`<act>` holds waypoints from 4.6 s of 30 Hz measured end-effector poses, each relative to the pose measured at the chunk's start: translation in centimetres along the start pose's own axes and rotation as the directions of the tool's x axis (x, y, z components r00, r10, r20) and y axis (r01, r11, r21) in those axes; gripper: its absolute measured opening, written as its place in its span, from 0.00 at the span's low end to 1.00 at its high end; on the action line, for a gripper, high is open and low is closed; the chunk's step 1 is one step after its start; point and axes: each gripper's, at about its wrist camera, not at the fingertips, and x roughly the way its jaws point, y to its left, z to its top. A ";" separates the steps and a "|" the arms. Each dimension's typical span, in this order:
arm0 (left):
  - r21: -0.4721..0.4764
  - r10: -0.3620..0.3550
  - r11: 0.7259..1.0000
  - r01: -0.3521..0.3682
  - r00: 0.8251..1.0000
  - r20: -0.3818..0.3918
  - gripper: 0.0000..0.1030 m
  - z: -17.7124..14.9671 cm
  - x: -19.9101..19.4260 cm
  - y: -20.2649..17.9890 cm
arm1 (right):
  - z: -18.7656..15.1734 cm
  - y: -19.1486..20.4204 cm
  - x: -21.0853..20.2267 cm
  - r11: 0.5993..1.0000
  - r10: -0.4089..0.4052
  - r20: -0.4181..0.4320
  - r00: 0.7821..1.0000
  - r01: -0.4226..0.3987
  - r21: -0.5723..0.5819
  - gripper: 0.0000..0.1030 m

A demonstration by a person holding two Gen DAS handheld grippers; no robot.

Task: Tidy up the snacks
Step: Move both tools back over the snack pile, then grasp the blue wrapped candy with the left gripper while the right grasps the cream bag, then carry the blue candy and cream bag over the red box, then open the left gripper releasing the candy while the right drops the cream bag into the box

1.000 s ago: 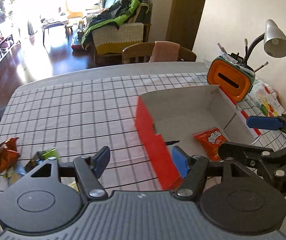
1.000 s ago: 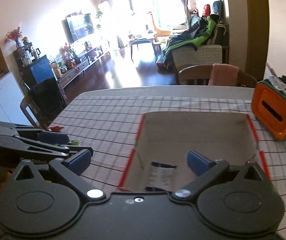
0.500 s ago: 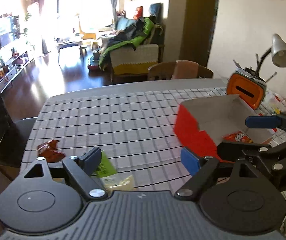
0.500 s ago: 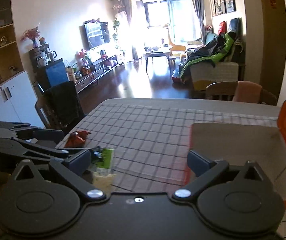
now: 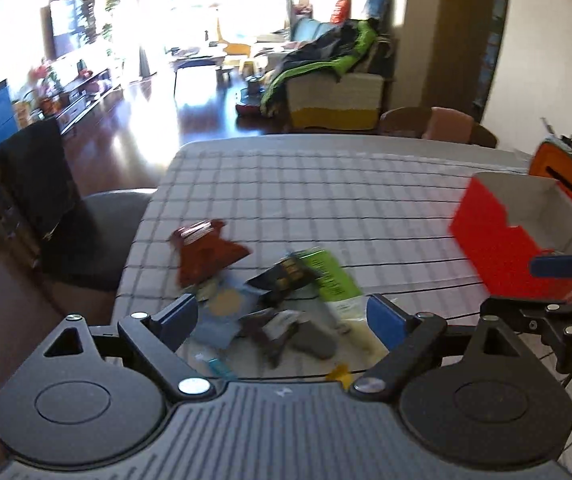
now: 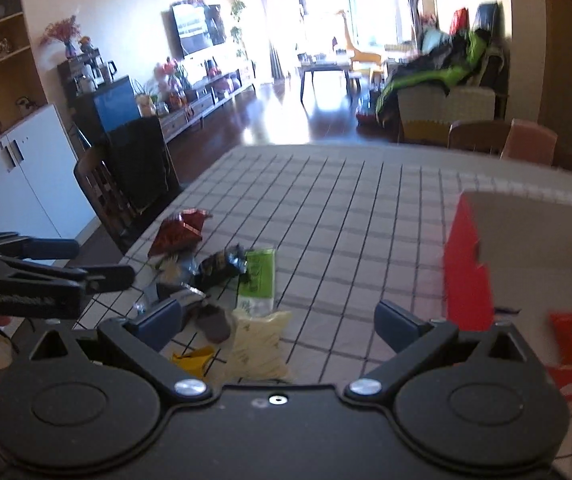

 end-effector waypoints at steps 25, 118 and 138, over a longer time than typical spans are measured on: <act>-0.210 0.054 0.967 -0.142 0.925 -0.376 0.88 -3.3 10.5 6.5 | -1.8 1.2 11.8 0.999 -0.039 -0.284 0.958 0.035 -0.020 0.90; 0.122 -0.239 0.956 0.268 0.948 -0.212 0.10 9.4 8.5 -29.4 | 0.5 -26.1 -7.7 0.952 -0.293 0.015 0.956 0.290 0.100 0.29; 0.127 -0.126 0.968 0.217 0.854 -0.504 0.10 10.6 19.3 -36.1 | 1.3 -30.8 0.8 0.983 -0.162 -0.223 0.961 0.177 0.047 0.29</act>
